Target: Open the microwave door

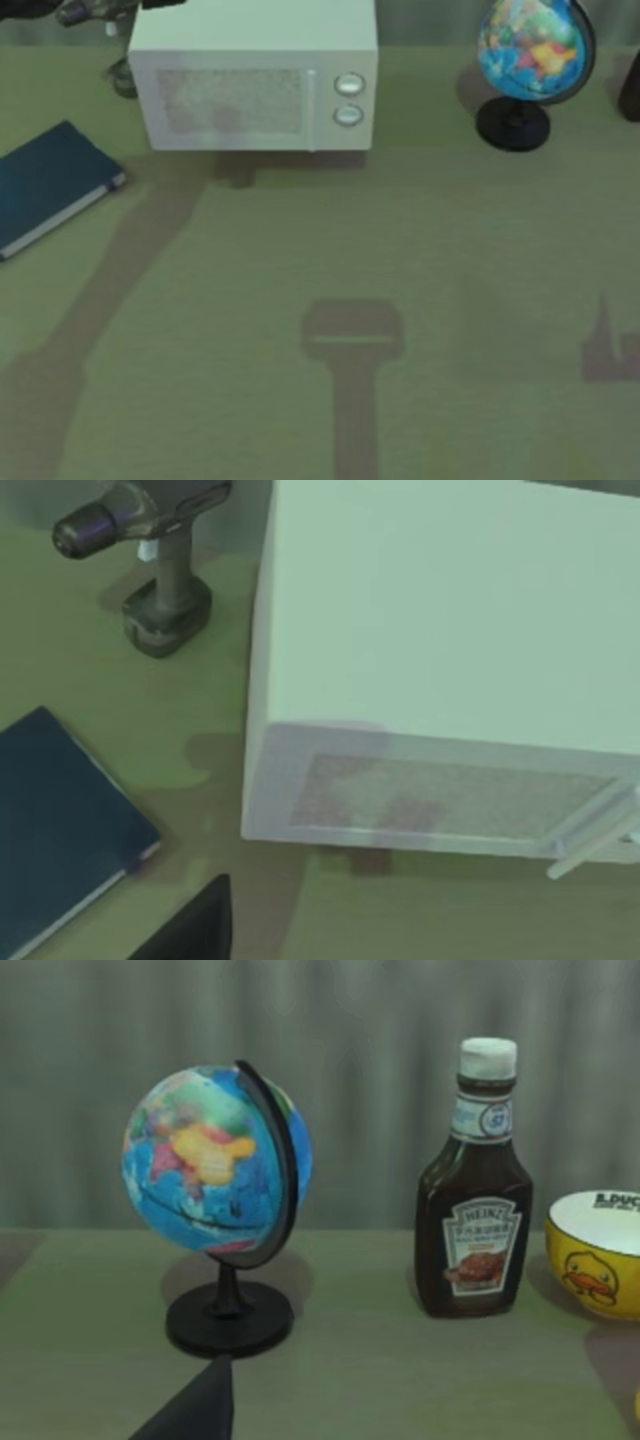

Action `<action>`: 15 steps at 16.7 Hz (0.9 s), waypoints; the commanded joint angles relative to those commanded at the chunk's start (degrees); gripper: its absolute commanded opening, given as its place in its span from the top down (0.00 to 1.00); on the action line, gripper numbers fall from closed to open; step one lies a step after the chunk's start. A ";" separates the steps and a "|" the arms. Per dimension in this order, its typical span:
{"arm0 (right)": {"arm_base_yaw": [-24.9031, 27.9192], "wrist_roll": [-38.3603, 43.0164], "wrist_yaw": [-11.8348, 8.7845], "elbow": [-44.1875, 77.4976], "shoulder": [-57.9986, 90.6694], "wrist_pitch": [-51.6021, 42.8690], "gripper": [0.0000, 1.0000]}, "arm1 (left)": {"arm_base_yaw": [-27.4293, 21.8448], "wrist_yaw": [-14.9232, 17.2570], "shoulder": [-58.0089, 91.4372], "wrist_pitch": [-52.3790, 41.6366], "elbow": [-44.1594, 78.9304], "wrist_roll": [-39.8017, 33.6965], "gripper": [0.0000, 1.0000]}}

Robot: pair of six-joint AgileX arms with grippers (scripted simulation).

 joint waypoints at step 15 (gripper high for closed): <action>0.00 0.00 0.00 0.00 0.00 0.00 0.00 | -12.97 -6.49 48.31 -26.43 48.08 -11.57 0.00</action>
